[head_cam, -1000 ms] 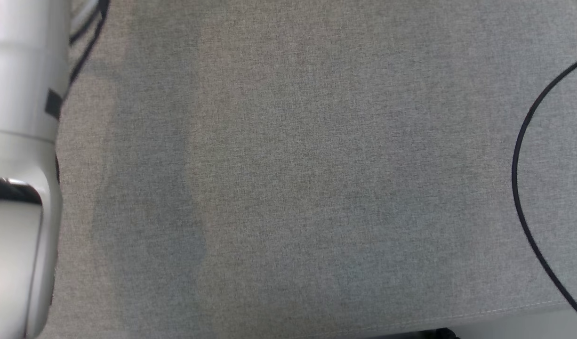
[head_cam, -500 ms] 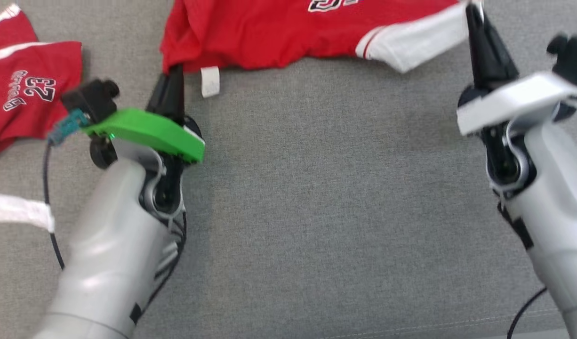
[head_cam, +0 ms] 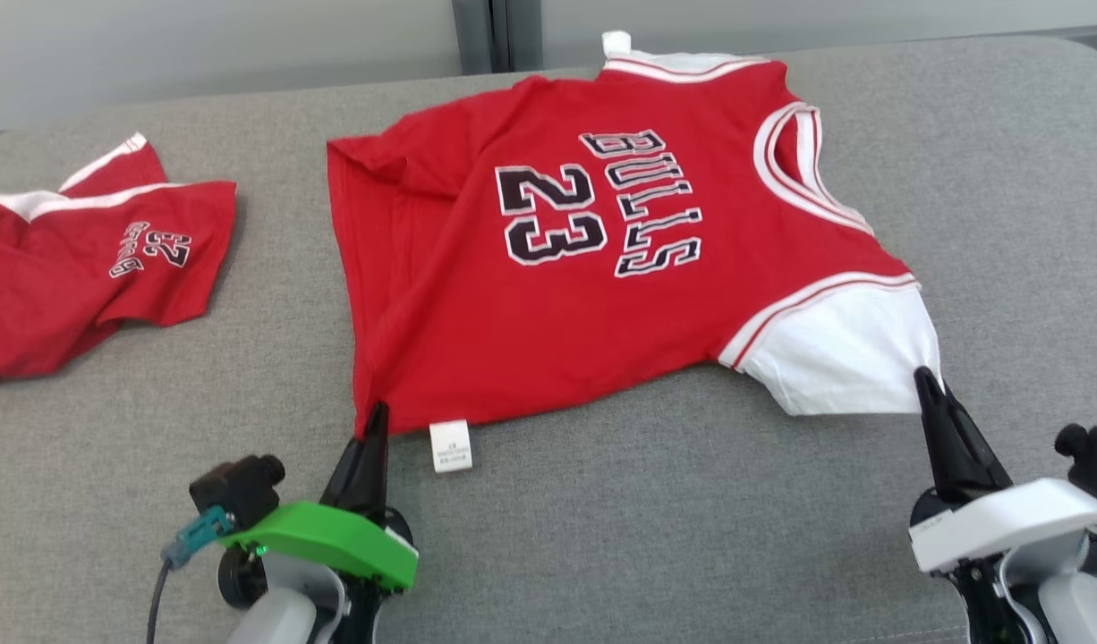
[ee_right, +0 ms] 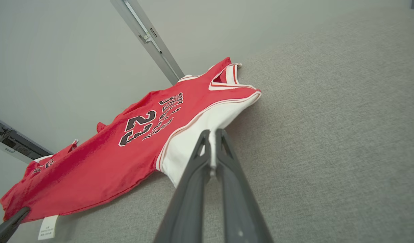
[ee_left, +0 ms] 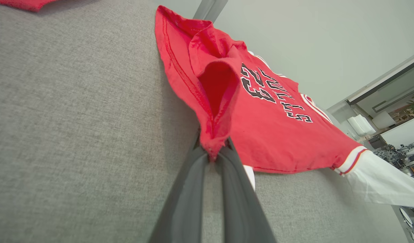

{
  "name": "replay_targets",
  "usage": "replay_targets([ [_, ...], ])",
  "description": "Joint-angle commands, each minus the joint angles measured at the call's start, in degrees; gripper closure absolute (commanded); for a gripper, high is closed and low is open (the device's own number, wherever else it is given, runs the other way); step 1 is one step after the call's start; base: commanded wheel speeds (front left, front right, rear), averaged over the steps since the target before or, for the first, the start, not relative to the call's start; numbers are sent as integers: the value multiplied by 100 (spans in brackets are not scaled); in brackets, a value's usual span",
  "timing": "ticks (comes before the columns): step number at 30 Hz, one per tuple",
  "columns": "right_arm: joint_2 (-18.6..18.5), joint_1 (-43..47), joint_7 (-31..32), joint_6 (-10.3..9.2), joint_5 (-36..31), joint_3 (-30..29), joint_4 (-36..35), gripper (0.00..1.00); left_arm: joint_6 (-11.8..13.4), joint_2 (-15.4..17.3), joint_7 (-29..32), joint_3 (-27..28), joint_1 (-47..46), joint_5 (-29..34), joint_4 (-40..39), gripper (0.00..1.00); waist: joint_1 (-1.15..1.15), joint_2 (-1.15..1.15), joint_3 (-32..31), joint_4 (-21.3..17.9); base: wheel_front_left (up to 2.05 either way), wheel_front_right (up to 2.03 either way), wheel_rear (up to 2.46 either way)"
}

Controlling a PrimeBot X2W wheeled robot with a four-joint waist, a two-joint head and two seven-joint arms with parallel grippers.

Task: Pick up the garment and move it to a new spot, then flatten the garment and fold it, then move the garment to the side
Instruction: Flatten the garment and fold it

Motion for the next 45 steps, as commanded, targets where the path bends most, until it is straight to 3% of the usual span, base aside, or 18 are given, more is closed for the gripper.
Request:
replay_targets([
  [1,100,297,134,0,-96,-180,-235,100,75,68,-2,-12,286,59,-172,100,1,0,-318,-42,0,0,0],
  [11,878,1722,1208,0,-516,-1069,-1635,100,449,279,75,21,1286,-95,-1010,100,1,0,-547,93,0,0,0],
  [18,1108,1933,1424,0,-616,-1114,-1667,100,512,241,74,-53,1508,-95,-1093,100,1,0,-572,121,0,0,0],
  [25,1145,1493,1360,0,-642,-952,-1541,100,356,99,155,-65,1264,-274,-937,100,1,0,-522,95,0,0,0],
  [29,980,827,1321,0,-620,-795,-1410,100,121,-126,441,86,947,-771,-959,100,1,0,-442,43,0,0,0],
  [34,719,-778,1354,0,-417,-691,-962,100,-36,-240,1084,292,-182,-1317,-1186,100,1,0,-159,26,0,0,0],
  [40,561,-3180,1550,0,-186,-753,74,100,146,-191,1721,616,-2263,-1458,-1020,100,1,0,440,77,0,0,0],
  [45,554,-5400,1719,1,-323,-886,1405,100,441,-246,2128,856,-4215,-1510,-236,100,1,0,1084,59,0,0,0],
])
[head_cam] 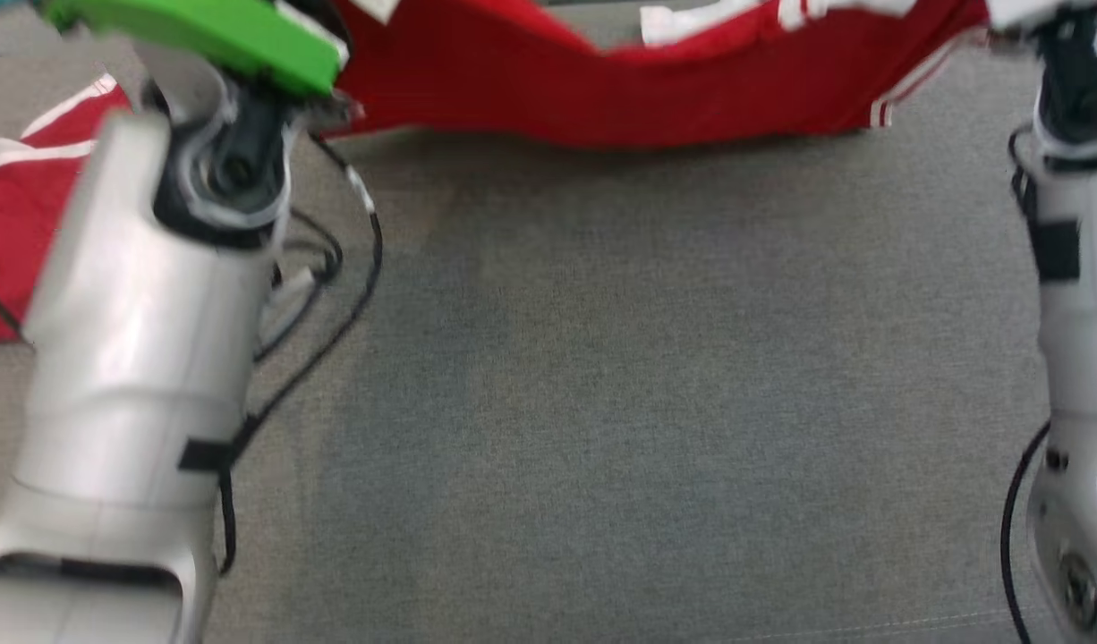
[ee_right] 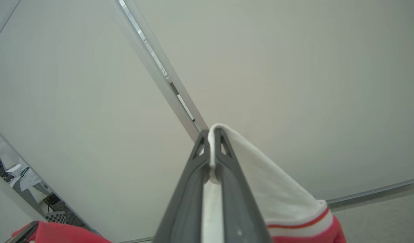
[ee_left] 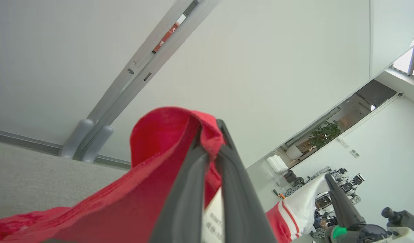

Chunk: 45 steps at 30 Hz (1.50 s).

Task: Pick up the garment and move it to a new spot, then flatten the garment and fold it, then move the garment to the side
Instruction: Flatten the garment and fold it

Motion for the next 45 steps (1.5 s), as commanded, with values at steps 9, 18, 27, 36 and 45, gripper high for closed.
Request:
replay_targets([
  [9,103,-3880,-649,2,-1050,-179,2354,100,297,-213,-321,525,-3440,-28,1690,100,0,0,1476,-26,0,0,0],
  [18,260,-5299,-1467,2,-1269,138,3534,100,-95,-271,-694,585,-4925,11,2909,100,0,0,1611,-84,0,0,0],
  [27,206,-5472,-1767,2,-1081,718,4019,100,-478,-232,-832,518,-5117,73,3707,100,0,0,1747,-100,0,0,0],
  [36,82,-4375,-1875,1,-209,1499,3513,100,-815,-164,-1010,295,-4218,157,3884,100,0,0,1565,-159,0,0,0],
  [45,-559,-1437,-1775,2,1122,2425,1603,100,-840,179,-1515,-127,-1438,-9,2344,100,0,0,763,-251,0,0,0],
])
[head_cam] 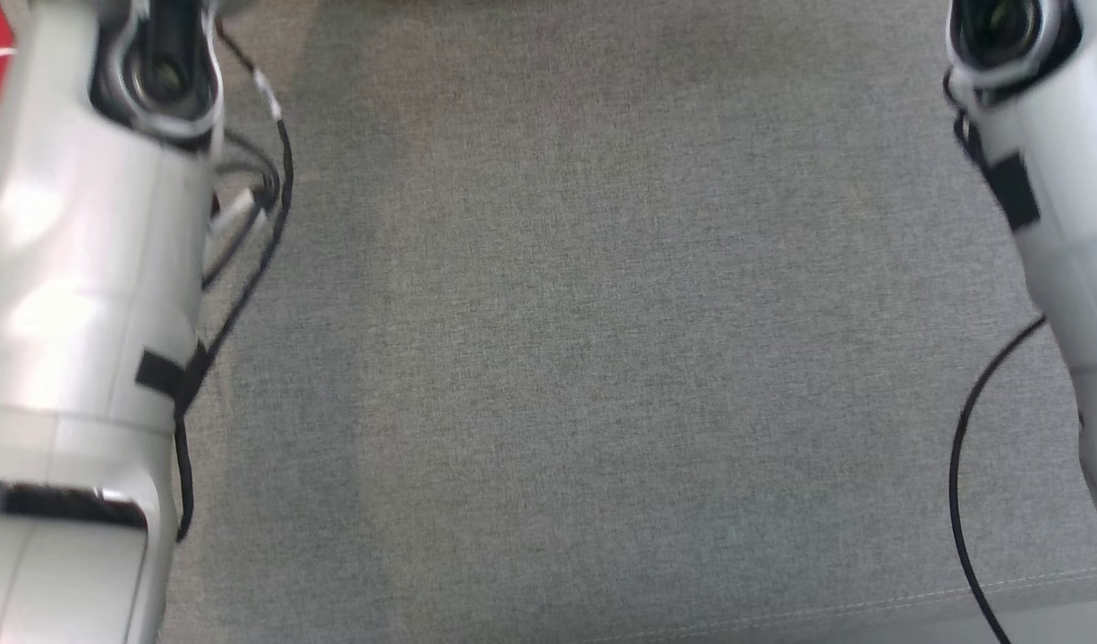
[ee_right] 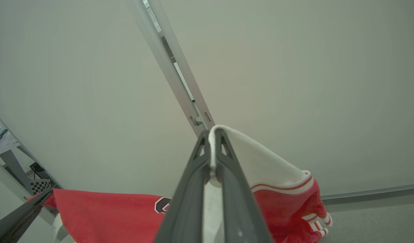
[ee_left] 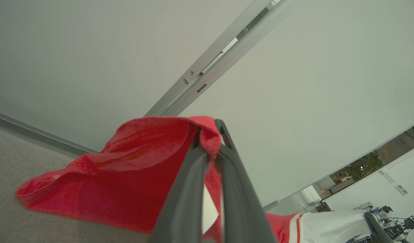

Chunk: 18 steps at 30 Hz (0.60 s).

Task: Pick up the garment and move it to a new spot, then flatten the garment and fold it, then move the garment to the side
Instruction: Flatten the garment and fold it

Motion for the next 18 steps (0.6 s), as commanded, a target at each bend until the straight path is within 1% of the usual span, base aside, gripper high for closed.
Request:
replay_targets([
  [1,-198,574,21,1,182,26,-315,100,-14,83,-153,-27,521,-40,-231,100,0,0,-471,-17,0,0,0],
  [4,-455,1710,57,2,466,29,-973,100,-15,213,-372,-99,1569,-21,-697,100,0,0,-749,7,0,0,0],
  [7,-643,2916,102,2,654,-131,-1566,100,10,208,-498,-63,2628,-114,-1149,100,0,0,-1012,41,0,0,0],
  [9,-679,3691,199,2,750,-277,-1880,100,68,198,-554,-73,3288,-109,-1473,100,0,0,-1173,64,0,0,0],
  [11,-649,4407,297,2,822,-481,-2145,100,189,207,-615,27,3911,-103,-1800,100,0,0,-1313,90,0,0,0],
  [14,-536,5464,430,2,774,-805,-2552,100,333,118,-638,-5,4820,-40,-2277,100,0,0,-1511,133,0,0,0],
  [17,-414,6349,549,2,529,-1127,-2945,100,496,83,-658,-20,5533,11,-2643,100,0,0,-1655,191,0,0,0],
  [18,-317,6676,627,2,434,-1257,-3095,100,558,87,-665,-27,5798,60,-2754,100,0,0,-1709,200,0,0,0],
])
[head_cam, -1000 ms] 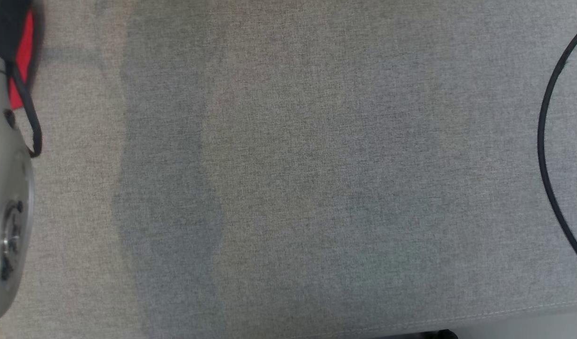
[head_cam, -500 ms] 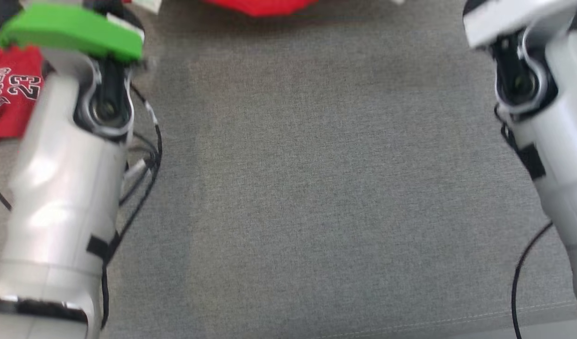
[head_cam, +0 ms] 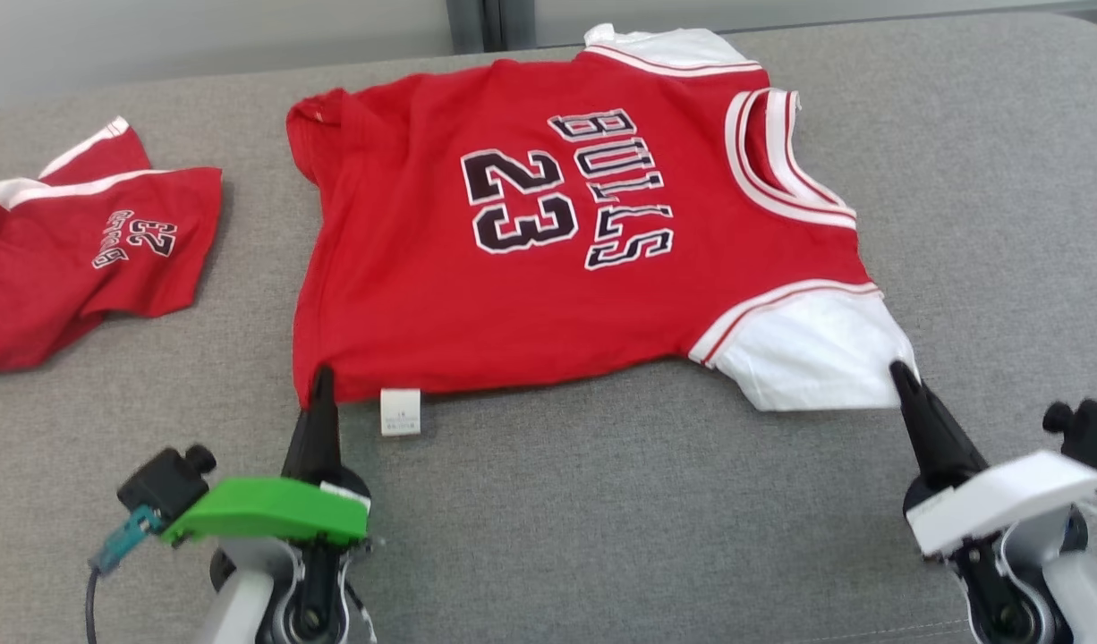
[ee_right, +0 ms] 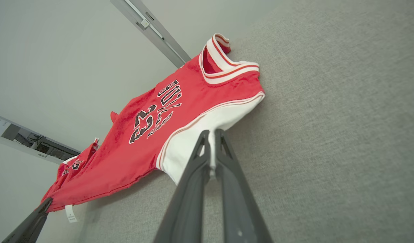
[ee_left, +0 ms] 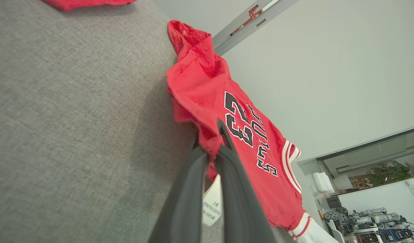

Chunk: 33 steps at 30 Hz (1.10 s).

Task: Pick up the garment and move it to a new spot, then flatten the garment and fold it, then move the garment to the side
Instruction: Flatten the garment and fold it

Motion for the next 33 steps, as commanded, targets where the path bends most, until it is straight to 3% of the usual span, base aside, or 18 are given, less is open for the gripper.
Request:
replay_targets([
  [1,116,336,108,2,-132,-135,-191,100,79,38,-37,18,319,68,-121,100,0,0,-266,94,0,0,0],
  [10,1021,2212,1104,2,-952,-911,-1253,100,435,145,-45,166,1774,351,-800,100,0,0,-624,101,0,0,0],
  [15,1324,2649,1542,1,-1137,-1238,-1703,100,493,178,-42,218,2137,406,-975,100,0,0,-694,98,0,0,0],
  [22,1470,2495,1770,2,-1046,-1464,-1794,100,508,111,33,115,2023,436,-940,100,0,0,-733,154,0,0,0],
  [33,1486,1631,1854,2,-1106,-1476,-1495,100,318,-68,147,127,1585,178,-692,100,0,0,-612,249,0,0,0],
])
